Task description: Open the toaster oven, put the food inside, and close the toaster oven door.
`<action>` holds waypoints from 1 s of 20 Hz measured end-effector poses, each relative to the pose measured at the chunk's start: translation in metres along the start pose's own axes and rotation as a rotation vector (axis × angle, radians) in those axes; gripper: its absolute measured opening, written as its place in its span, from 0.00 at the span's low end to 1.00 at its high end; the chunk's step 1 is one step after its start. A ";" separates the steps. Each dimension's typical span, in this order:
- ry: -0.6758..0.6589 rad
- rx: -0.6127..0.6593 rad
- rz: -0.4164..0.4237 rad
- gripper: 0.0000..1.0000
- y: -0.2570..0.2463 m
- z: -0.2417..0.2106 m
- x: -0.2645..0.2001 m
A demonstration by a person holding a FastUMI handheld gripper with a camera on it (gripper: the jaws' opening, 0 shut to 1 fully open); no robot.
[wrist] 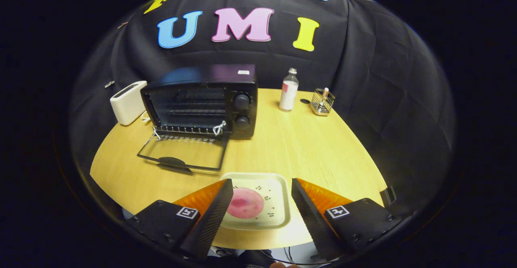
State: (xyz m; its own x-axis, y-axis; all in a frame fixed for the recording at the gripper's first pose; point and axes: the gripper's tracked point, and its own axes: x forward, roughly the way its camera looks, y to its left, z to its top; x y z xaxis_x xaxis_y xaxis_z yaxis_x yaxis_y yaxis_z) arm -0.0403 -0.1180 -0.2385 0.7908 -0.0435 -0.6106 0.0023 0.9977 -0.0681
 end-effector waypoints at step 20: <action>0.482 0.232 0.343 0.62 -0.026 -0.088 0.075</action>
State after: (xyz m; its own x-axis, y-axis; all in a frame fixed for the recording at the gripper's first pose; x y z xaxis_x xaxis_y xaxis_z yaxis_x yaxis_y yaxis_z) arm -0.0350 -0.1518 -0.3521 0.4060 0.3159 -0.8576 -0.0266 0.9421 0.3344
